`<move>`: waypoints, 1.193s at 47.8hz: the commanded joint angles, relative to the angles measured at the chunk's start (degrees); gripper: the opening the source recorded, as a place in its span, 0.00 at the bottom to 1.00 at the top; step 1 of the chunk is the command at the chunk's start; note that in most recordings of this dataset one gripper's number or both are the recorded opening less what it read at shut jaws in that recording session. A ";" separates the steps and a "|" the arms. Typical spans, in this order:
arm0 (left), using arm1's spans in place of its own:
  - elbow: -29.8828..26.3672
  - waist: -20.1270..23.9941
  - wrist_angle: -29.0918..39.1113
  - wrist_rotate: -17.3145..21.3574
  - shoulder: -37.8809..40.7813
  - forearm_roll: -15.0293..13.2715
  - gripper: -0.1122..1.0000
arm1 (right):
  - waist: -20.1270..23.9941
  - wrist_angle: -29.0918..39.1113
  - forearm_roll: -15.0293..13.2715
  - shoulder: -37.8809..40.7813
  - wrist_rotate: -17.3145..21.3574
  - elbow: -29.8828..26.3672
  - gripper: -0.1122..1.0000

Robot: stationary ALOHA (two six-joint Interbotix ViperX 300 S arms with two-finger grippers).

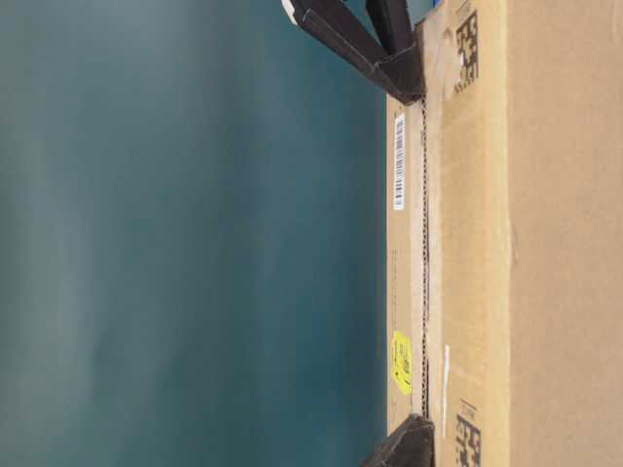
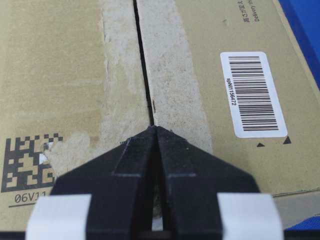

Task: Close the cardboard box.

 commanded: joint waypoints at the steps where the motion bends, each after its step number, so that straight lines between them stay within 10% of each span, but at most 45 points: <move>1: -0.62 0.26 -0.18 0.09 0.35 -0.18 0.10 | -0.18 -0.26 0.00 -0.35 0.09 -0.88 0.10; 57: -0.70 0.97 -0.62 0.09 0.53 -0.26 0.10 | -0.18 -0.18 0.09 -0.44 0.09 -0.70 0.10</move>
